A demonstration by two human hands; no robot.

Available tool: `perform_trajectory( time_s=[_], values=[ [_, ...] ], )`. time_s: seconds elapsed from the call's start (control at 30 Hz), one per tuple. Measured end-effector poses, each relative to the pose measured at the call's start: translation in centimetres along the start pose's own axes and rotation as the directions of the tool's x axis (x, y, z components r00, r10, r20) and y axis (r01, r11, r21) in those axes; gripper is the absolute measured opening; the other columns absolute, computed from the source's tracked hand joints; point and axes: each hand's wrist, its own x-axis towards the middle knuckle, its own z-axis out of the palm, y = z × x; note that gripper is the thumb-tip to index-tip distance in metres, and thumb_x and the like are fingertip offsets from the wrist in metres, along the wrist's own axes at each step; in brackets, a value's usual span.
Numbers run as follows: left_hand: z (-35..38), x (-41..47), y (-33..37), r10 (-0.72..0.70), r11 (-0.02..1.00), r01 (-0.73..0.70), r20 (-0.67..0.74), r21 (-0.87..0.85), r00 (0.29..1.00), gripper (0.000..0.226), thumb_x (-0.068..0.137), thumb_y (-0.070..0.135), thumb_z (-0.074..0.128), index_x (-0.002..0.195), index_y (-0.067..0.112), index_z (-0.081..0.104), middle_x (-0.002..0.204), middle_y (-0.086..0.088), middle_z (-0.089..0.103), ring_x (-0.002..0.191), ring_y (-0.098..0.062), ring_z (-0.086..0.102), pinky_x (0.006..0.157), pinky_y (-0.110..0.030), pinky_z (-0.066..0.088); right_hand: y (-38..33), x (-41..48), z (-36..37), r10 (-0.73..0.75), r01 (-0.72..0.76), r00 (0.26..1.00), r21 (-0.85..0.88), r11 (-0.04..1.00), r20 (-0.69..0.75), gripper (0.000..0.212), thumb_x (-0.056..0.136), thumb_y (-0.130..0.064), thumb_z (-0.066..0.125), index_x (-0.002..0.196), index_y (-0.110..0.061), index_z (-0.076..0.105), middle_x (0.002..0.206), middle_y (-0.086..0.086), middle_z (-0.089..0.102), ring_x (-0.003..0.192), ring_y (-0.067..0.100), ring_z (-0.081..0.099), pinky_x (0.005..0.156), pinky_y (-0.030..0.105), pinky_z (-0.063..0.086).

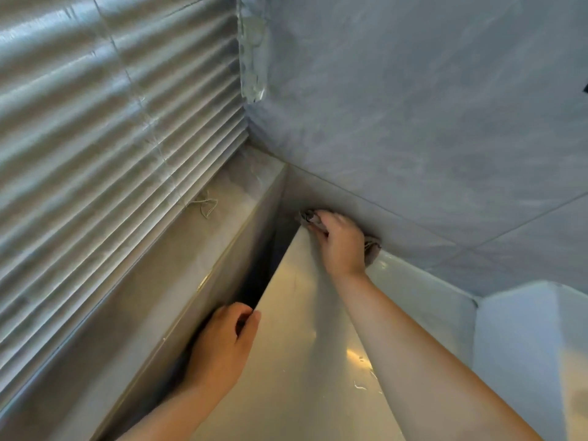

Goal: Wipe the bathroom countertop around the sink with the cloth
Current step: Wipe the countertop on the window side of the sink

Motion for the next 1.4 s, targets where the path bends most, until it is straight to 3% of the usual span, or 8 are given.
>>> perform_trajectory(
  time_s=[0.2,0.4,0.6,0.7,0.8,0.97,1.17,1.4],
  values=[
    [0.5,0.4,-1.0,0.019,0.996,-0.020,-0.017,-0.083,1.000,0.008,0.084,0.035,0.067,0.080,0.031,0.060,0.081,0.010,0.061,0.071,-0.002,0.058,0.064,-0.022,0.047,-0.2,-0.7,0.7,0.051,-0.052,0.999,0.103,0.993,0.014,0.014,0.079,-0.019,0.068,0.092,-0.013,0.071,0.086,0.007,0.070,0.082,0.027,0.064,0.069,0.025,0.041],
    [0.7,0.5,-1.1,-0.013,0.990,0.010,-0.021,-0.142,1.000,0.009,0.082,0.032,0.070,0.077,0.030,0.063,0.079,0.008,0.064,0.069,-0.001,0.058,0.062,-0.020,0.044,-1.9,-4.3,0.1,-0.001,-0.018,0.996,0.215,0.976,0.087,0.014,0.082,-0.017,0.067,0.095,-0.016,0.072,0.093,0.002,0.071,0.088,0.020,0.063,0.078,0.024,0.046],
    [1.2,0.3,-1.3,-0.026,0.983,0.016,-0.053,-0.180,0.998,0.009,0.082,0.029,0.070,0.076,0.028,0.063,0.080,0.005,0.064,0.068,-0.003,0.058,0.064,-0.025,0.047,-2.4,-7.0,-2.8,0.047,-0.116,0.958,0.233,0.965,0.282,0.008,0.082,-0.021,0.068,0.089,-0.019,0.073,0.085,-0.001,0.073,0.084,0.016,0.065,0.077,0.035,0.051],
    [1.6,0.4,-1.6,-0.036,0.981,0.022,-0.073,-0.191,0.997,0.011,0.082,0.031,0.070,0.074,0.029,0.062,0.080,0.005,0.064,0.067,-0.004,0.059,0.064,-0.028,0.049,-0.9,-5.5,-5.7,0.176,-0.189,0.981,0.218,0.958,0.078,0.020,0.078,-0.019,0.074,0.098,-0.020,0.075,0.086,0.001,0.074,0.079,0.017,0.066,0.073,0.028,0.051],
    [1.7,0.4,-1.7,-0.037,0.980,0.022,-0.073,-0.196,0.997,0.011,0.082,0.032,0.069,0.074,0.030,0.062,0.080,0.005,0.064,0.067,-0.004,0.060,0.064,-0.029,0.049,1.7,-3.2,-6.7,0.098,-0.092,0.993,0.084,0.992,-0.071,0.027,0.071,-0.006,0.075,0.097,-0.013,0.075,0.087,0.006,0.073,0.080,0.026,0.066,0.069,0.028,0.047],
    [1.9,0.4,-2.0,-0.038,0.978,0.023,-0.068,-0.207,0.997,0.010,0.082,0.034,0.069,0.074,0.031,0.063,0.079,0.006,0.065,0.067,-0.004,0.060,0.063,-0.027,0.047,4.0,-2.8,-4.6,-0.065,0.058,0.994,-0.080,0.995,-0.083,0.028,0.067,-0.003,0.067,0.092,-0.011,0.075,0.085,0.004,0.074,0.076,0.027,0.067,0.064,0.025,0.049],
    [1.9,0.6,-2.1,-0.041,0.975,0.025,-0.070,-0.219,0.997,0.010,0.081,0.034,0.070,0.075,0.032,0.063,0.080,0.003,0.066,0.069,-0.008,0.062,0.067,-0.035,0.052,4.1,-3.7,-1.7,0.182,-0.170,0.974,0.093,0.981,-0.133,0.026,0.073,-0.005,0.071,0.098,-0.013,0.074,0.092,0.004,0.073,0.088,0.025,0.065,0.075,0.026,0.046],
    [1.6,0.4,-1.7,-0.053,0.977,0.041,-0.055,-0.211,0.997,0.009,0.082,0.035,0.069,0.075,0.032,0.063,0.081,0.006,0.066,0.071,-0.008,0.063,0.070,-0.039,0.054,3.5,-5.2,-3.6,0.214,-0.214,0.977,0.128,0.969,0.012,0.027,0.081,-0.010,0.067,0.105,-0.020,0.073,0.100,-0.002,0.073,0.093,0.017,0.066,0.079,0.024,0.048]
  ],
)
